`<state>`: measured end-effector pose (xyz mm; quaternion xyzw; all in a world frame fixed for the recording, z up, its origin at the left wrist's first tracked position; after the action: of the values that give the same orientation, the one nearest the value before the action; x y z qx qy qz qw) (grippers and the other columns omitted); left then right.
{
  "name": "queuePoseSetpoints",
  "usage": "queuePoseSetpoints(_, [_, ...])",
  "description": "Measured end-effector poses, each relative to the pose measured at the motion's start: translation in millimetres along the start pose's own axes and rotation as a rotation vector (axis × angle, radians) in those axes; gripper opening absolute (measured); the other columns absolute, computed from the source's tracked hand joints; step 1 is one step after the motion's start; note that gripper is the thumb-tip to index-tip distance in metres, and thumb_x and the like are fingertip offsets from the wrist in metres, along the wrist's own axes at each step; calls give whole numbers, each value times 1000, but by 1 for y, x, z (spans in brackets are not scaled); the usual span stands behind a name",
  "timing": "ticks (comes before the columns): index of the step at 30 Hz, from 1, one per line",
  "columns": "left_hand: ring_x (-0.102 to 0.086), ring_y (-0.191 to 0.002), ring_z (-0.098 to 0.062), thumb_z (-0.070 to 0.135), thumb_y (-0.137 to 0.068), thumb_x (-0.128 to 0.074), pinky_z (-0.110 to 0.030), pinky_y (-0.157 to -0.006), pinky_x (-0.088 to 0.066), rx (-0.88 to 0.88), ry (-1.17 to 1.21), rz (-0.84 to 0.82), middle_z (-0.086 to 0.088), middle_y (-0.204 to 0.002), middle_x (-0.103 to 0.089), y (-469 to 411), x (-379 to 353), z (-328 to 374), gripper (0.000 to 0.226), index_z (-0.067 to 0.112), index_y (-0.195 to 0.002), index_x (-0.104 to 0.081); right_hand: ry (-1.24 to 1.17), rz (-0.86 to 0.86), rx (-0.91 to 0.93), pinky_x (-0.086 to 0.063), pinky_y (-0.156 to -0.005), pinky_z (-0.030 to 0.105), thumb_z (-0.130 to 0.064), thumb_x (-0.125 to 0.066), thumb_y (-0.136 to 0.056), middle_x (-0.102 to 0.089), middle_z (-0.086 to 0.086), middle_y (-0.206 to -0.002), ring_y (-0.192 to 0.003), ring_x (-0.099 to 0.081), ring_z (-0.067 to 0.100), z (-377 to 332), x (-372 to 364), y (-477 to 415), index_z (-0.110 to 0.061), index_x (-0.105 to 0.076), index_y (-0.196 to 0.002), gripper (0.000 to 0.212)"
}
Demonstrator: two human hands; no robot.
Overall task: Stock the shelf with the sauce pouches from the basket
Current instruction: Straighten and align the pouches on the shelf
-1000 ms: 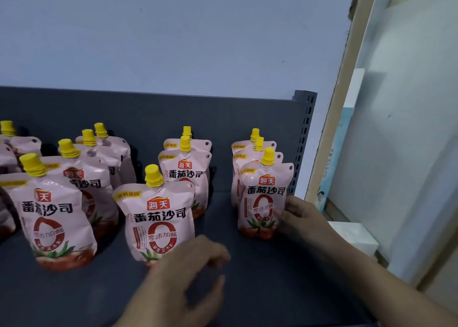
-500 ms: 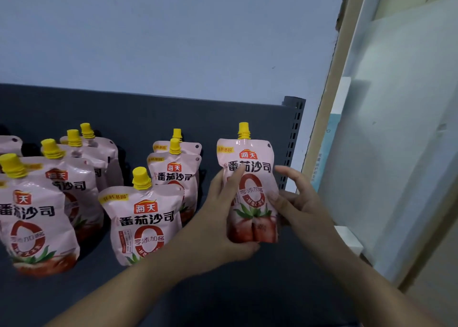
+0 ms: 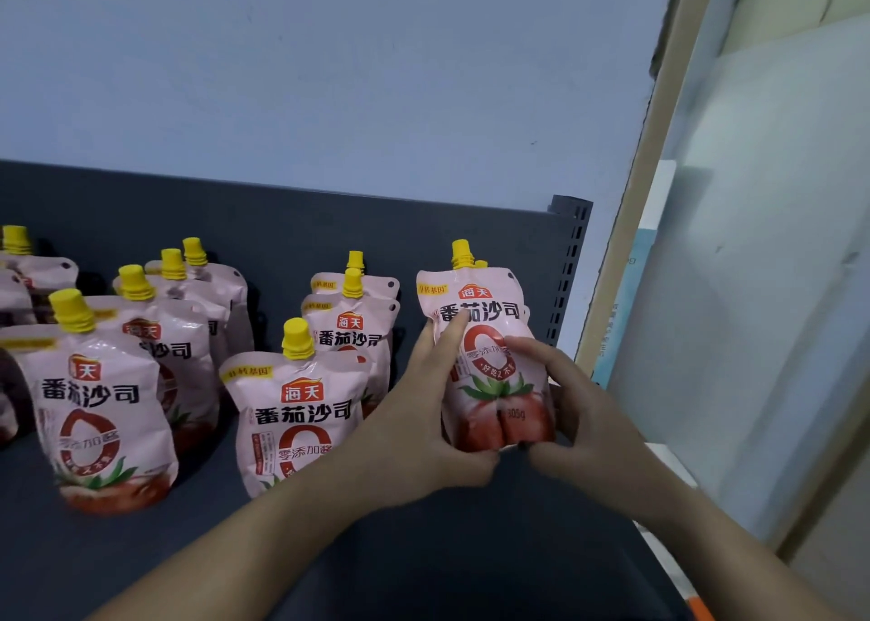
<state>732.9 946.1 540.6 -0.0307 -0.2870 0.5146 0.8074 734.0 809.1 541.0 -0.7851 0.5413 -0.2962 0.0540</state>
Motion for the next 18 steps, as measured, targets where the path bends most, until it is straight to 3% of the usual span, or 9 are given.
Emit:
queuePoseSetpoints(2, [-35, -104, 32, 3, -70, -72, 3, -72, -42, 33, -62, 8, 24, -148, 2, 0, -3, -3, 114, 41, -144, 6, 104, 115, 31, -54, -81, 19, -6, -65, -66, -50, -33, -116, -117, -54, 3, 3, -2, 1, -46, -42, -121, 71])
queuePoseSetpoints(5, [-13, -97, 35, 4, -75, -67, 14, -68, -28, 55, -205, 94, 22, -150, 21, -1, -7, 0, 110, 43, -142, 11, 329, 252, 97, -43, -79, 0, -11, -61, -71, -40, -31, -117, -116, -40, -16, 3, -7, 4, -52, -35, -117, 67])
queuePoseSetpoints(8, [-5, -109, 18, 8, -81, -61, 19, -71, -14, 7, -367, 198, 14, -152, 28, 2, -10, 5, 97, 39, -144, 6, 394, 310, 133, -33, -78, -8, -3, -56, -78, -34, -28, -116, -114, -33, -23, 3, -10, 6, -51, -33, -117, 66])
queuePoseSetpoints(12, [-13, -117, 20, 9, -89, -51, 14, -86, -9, -146, -473, 255, 15, -156, 0, 8, -12, 7, 75, 45, -136, -5, 310, 293, 110, -35, -75, -8, -3, -50, -89, -33, -24, -116, -110, -31, -28, 1, -10, 6, -49, -38, -109, 52])
queuePoseSetpoints(15, [-31, -111, 31, 11, -85, -45, 8, -91, -26, -193, -329, 289, 35, -132, -27, 10, -5, 12, 61, 44, -130, -21, 218, 236, 85, -42, -77, 0, -8, -47, -87, -38, -24, -118, -108, -39, -21, -3, -3, 6, -48, -40, -114, 48])
queuePoseSetpoints(18, [-47, -115, 14, 7, -83, -45, -7, -91, -43, -205, -134, 344, 28, -124, -46, 12, 2, 14, 59, 34, -134, -32, 185, 235, 98, -45, -79, 5, -12, -45, -77, -46, -33, -113, -109, -45, -14, -9, 5, 7, -48, -51, -116, 53])
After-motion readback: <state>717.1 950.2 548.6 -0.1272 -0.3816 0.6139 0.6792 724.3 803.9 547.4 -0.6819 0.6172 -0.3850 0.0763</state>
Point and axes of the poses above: each hand's wrist, its own y-axis away from the middle knuckle, its own x-axis out of the back of the hand, z = x × y, the point moved 6 cm from there along -y, towards the middle knuckle
